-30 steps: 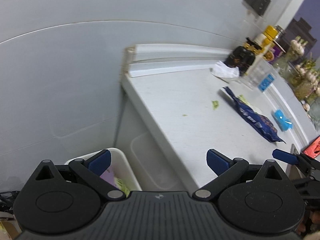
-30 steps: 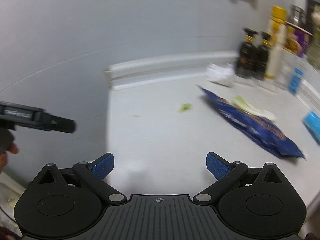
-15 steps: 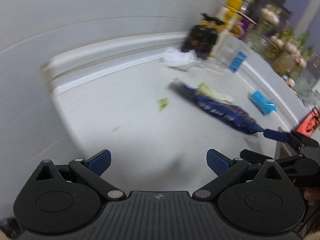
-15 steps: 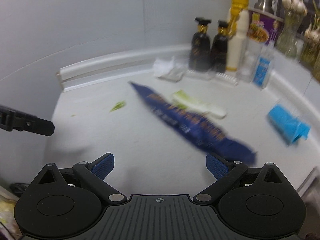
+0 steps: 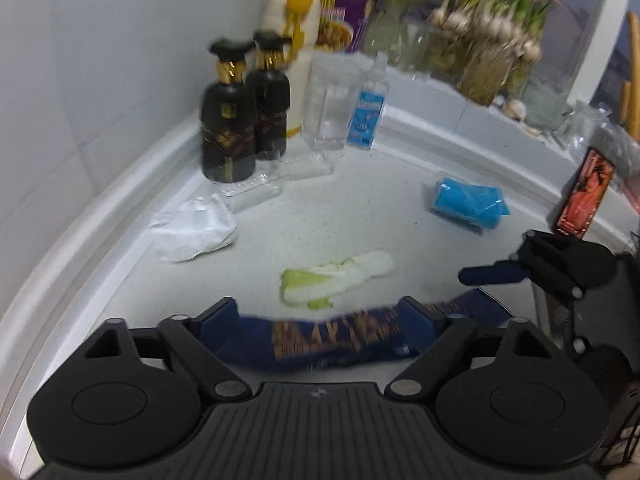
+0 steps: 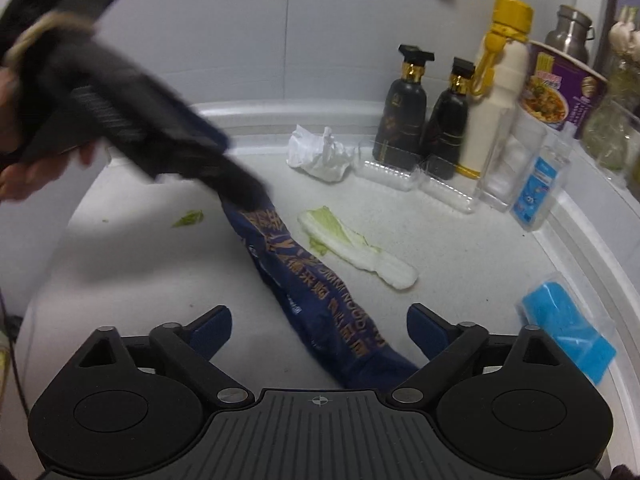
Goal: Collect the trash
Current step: 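Grasp the blue noodle bag with the right gripper while the left gripper grasps the cabbage stalk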
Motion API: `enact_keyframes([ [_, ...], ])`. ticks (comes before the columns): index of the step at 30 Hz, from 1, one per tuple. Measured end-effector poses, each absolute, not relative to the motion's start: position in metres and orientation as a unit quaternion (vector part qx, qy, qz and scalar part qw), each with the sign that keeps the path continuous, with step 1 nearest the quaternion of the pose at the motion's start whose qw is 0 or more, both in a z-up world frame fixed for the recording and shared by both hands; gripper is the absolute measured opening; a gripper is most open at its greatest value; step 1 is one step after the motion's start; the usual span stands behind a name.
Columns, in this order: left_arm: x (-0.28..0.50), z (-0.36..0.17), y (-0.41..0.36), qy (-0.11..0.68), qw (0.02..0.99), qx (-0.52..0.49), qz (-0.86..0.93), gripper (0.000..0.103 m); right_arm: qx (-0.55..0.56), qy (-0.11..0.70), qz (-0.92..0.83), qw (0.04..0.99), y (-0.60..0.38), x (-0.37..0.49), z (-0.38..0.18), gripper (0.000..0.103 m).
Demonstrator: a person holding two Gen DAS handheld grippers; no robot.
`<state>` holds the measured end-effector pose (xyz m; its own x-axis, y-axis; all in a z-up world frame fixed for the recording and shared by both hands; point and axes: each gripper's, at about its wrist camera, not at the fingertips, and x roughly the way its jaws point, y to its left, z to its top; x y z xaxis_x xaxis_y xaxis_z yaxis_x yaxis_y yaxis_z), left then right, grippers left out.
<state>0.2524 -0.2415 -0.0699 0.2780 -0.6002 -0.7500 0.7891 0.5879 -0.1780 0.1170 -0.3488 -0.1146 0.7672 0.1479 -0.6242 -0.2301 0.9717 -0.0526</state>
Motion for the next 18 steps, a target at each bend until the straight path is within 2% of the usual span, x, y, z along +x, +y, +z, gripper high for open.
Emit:
enact_keyframes([
  [8,0.287,-0.105,-0.267,0.491,0.758,0.081,-0.423,0.049,-0.069,0.333,0.113,0.933,-0.352,0.129,-0.123,0.084],
  [16,0.286,-0.111,-0.268,0.494,0.766,0.068,-0.407,0.034,-0.072,0.345,0.122,0.928,-0.351,0.138,-0.131,0.076],
  [18,0.285,-0.111,-0.268,0.489,0.772,0.072,-0.399,0.023,-0.07,0.347,0.125,0.927,-0.35,0.139,-0.133,0.074],
])
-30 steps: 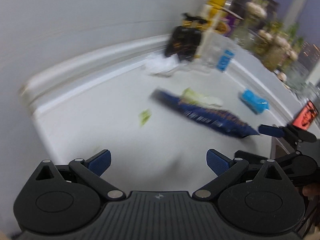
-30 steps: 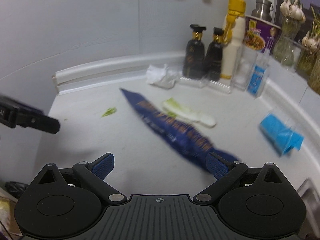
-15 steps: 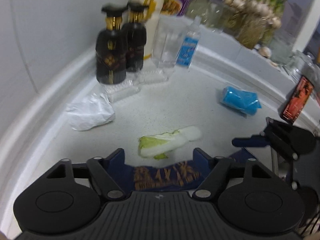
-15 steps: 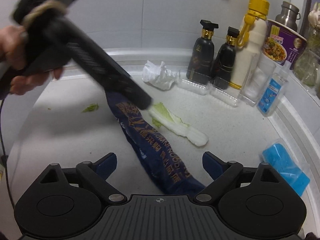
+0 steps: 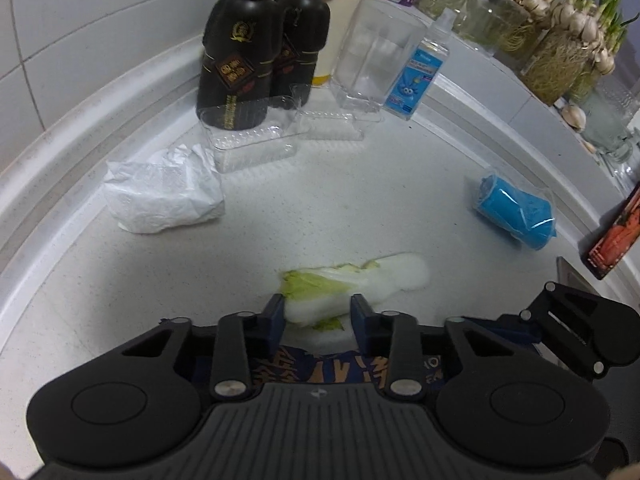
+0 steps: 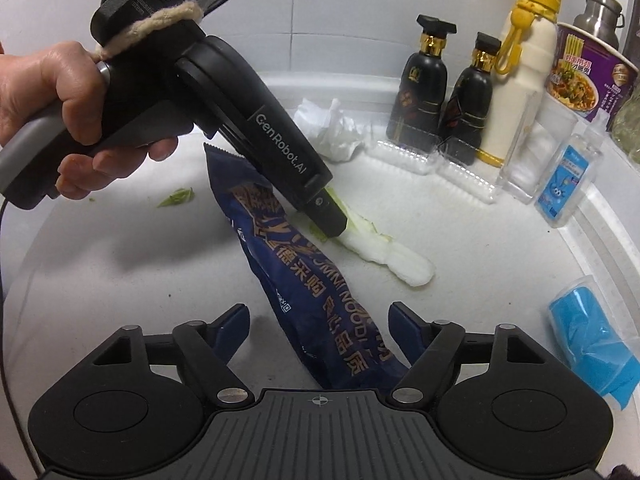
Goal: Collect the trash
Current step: 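Grasp the blue noodle bag with the right gripper while the left gripper grasps the cabbage stalk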
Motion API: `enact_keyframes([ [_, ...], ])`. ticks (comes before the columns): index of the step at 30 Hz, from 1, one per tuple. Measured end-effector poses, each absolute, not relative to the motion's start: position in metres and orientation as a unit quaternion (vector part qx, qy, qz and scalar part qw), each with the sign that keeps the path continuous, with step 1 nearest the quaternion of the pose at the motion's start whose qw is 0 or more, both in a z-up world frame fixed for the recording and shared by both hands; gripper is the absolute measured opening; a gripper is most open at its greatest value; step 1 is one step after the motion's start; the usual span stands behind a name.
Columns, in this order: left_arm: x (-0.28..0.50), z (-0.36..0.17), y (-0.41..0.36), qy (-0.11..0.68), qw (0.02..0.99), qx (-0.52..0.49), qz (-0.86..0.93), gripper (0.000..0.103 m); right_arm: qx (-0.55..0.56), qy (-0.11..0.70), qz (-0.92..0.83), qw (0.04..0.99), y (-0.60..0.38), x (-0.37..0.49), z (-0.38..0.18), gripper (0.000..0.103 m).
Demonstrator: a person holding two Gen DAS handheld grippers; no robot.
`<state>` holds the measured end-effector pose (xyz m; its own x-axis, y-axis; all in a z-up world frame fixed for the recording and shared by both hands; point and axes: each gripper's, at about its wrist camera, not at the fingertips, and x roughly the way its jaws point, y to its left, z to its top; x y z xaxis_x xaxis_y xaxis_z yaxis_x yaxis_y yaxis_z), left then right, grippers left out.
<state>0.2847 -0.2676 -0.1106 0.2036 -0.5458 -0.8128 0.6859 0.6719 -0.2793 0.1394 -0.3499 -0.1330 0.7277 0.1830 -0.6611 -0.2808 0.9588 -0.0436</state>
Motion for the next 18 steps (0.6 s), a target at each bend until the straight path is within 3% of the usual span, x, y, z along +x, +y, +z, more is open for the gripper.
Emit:
enact_keyframes([
  [5,0.285,-0.108,-0.261,0.482,0.779,0.055,-0.397,0.013,-0.076,0.352,0.127,0.924,-0.346,0.142,-0.138,0.069],
  [9,0.281,-0.103,-0.257,0.469,0.784,0.041,-0.405,0.009,-0.063,0.352,0.128,0.925,-0.346,0.143,-0.136,0.043],
  [18,0.275,-0.089,-0.25,0.459,0.792,-0.003,-0.402,0.005,-0.065,0.353,0.129,0.925,-0.341,0.138,-0.129,0.041],
])
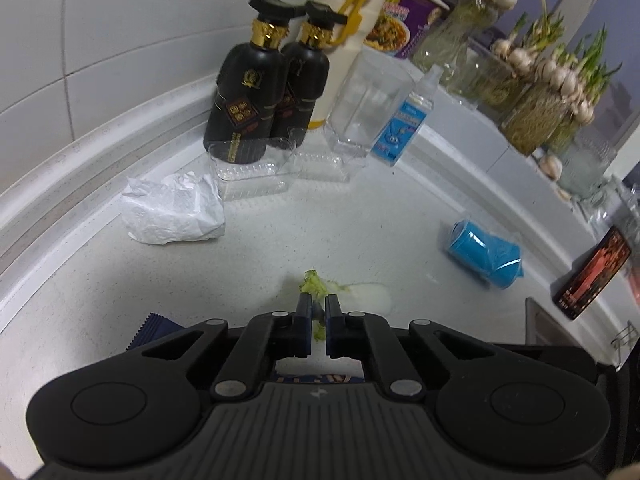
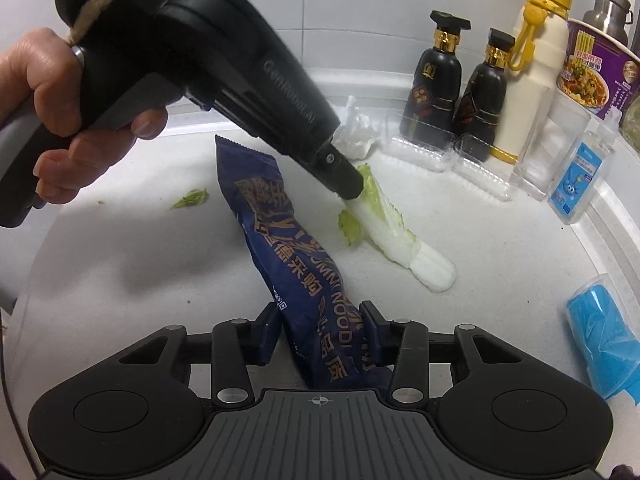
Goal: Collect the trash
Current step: 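Grasp the blue noodle bag with the right gripper while the left gripper grasps the cabbage stalk, then carry the blue noodle bag and cabbage stalk with both grippers over the bin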
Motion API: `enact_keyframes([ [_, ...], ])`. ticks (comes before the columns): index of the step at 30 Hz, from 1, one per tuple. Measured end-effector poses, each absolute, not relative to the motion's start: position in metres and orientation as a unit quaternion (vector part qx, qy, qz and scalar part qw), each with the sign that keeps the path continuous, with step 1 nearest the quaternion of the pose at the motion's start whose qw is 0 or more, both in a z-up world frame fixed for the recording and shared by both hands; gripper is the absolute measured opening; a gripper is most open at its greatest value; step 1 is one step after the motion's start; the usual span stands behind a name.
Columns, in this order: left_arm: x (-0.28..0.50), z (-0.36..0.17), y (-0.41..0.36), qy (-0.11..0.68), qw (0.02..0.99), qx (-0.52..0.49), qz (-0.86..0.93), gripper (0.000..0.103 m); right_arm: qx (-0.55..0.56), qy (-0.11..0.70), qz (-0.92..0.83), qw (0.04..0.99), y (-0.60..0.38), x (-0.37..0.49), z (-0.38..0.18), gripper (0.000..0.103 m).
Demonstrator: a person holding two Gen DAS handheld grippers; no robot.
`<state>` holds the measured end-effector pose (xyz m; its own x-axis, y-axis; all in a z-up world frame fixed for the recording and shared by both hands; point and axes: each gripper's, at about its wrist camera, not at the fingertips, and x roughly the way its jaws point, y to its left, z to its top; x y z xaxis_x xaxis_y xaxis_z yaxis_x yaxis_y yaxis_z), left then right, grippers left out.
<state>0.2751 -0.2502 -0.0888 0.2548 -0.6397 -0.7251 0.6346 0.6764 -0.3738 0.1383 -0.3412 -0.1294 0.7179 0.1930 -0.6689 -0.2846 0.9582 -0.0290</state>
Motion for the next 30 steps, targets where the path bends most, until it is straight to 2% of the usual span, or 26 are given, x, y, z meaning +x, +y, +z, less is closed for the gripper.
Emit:
enact_keyframes([
  [8,0.274,-0.077,-0.228,0.461,0.795,-0.063,-0.388,0.005,-0.073,0.35,0.129,0.925,-0.335,0.13,-0.12,0.041],
  [30,0.254,-0.039,-0.14,0.417,0.825,-0.143,-0.353,0.005,-0.065,0.342,0.141,0.927,-0.308,0.11,-0.088,0.041],
])
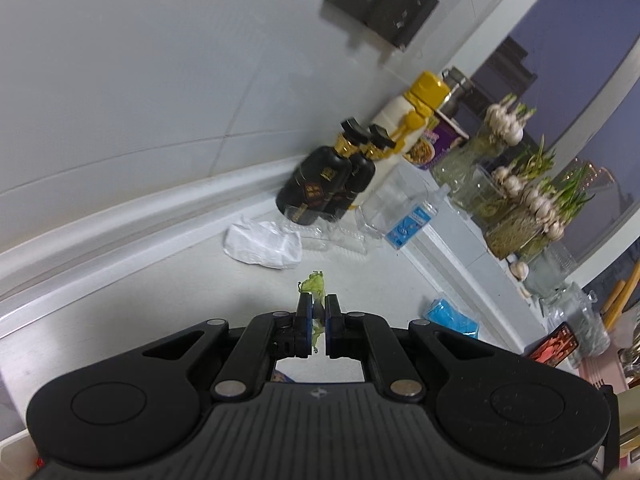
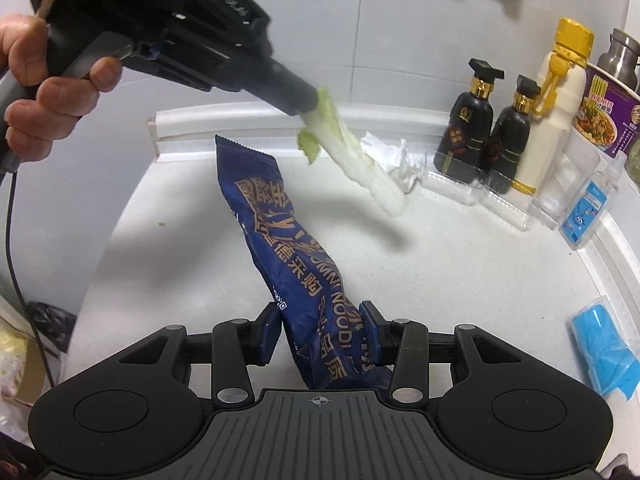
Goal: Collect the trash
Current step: 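Carry the blue noodle bag and cabbage stalk with both grippers over the bin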
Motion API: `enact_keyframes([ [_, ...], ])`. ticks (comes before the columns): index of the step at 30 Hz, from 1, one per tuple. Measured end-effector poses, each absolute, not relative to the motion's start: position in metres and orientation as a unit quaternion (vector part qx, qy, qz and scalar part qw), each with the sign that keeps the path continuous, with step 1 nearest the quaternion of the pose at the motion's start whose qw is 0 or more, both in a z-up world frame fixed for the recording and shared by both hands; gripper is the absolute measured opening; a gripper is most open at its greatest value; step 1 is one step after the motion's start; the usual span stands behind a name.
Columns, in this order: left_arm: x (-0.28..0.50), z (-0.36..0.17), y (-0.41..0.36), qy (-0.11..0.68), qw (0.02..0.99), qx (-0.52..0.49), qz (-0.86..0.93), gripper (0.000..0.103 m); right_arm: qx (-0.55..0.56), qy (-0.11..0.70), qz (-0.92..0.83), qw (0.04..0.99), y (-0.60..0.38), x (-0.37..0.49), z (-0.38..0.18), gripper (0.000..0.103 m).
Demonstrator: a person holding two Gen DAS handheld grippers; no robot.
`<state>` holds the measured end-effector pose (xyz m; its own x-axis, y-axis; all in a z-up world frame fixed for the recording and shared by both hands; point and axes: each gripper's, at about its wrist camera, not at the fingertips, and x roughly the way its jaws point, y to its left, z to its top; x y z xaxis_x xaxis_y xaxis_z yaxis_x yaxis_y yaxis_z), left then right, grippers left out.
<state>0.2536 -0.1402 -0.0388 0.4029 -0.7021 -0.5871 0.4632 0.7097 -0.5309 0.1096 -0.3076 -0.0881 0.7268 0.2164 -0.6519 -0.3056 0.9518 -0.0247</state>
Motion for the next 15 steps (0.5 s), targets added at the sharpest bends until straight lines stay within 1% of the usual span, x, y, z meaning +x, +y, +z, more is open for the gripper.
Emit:
enact_keyframes([
  [15,0.222,-0.027,-0.049,0.39,0.844,-0.199,-0.311,0.005,-0.035,0.351,0.162,0.922,-0.257,0.087,-0.071,0.041],
])
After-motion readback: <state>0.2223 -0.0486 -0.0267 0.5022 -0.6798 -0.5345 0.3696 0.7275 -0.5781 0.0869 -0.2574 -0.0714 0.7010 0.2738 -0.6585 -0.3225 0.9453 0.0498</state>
